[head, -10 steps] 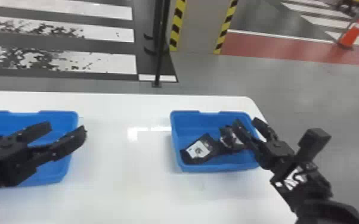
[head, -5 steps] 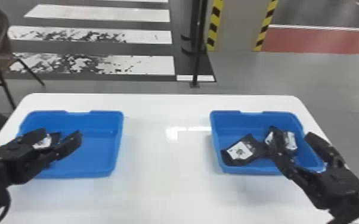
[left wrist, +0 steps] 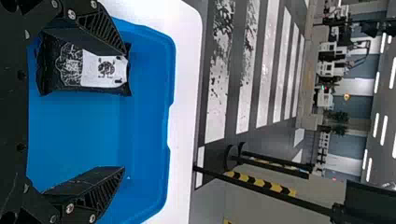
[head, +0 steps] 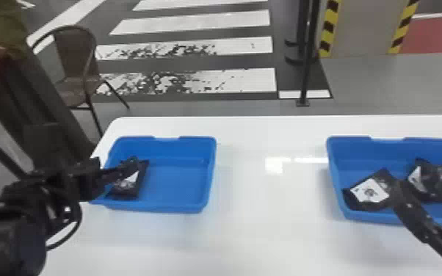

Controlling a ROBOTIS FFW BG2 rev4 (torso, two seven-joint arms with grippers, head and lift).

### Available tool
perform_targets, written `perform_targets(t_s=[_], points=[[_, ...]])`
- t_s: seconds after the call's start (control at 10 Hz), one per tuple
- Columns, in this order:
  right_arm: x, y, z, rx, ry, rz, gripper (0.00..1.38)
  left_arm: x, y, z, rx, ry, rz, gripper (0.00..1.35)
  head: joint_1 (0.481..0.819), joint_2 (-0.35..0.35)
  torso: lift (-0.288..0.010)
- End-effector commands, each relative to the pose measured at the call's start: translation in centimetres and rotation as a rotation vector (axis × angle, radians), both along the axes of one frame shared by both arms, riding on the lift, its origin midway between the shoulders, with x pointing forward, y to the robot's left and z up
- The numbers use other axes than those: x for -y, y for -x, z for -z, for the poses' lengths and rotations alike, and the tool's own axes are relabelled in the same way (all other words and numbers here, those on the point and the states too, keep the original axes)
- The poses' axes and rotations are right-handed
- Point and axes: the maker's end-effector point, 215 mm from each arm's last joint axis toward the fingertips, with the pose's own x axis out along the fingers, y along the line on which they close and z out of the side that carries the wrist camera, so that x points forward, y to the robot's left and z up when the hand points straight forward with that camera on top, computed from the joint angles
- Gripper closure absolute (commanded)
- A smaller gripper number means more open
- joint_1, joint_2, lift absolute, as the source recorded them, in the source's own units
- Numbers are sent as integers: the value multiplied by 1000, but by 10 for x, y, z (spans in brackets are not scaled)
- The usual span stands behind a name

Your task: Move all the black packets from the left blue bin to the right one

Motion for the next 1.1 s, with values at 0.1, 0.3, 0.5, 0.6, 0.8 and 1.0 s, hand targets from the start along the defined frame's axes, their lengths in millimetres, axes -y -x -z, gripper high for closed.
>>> perform_targets(t_s=[0.1,0.3,0.5,0.6,0.8,1.0], points=[[-7,4,4,-11,-16,-12,245,-22,-27,24,-65,15,-51,171,695,207,-140],[-18,3,4,-9,-51,-35,245,-20,-33,41,-118,22,-68,171,695,222,-140],[-22,2,6,-14,-60,-43,245,-15,-35,61,-171,38,-79,171,695,234,-140],[-22,1,7,-16,-65,-45,245,-14,-35,64,-186,23,-87,171,695,234,-140],[-25,1,10,-23,-76,-54,245,-9,-46,78,-228,26,-86,171,695,231,-140],[-28,1,11,-24,-88,-61,245,-6,-43,93,-273,29,-90,173,695,223,-140]])
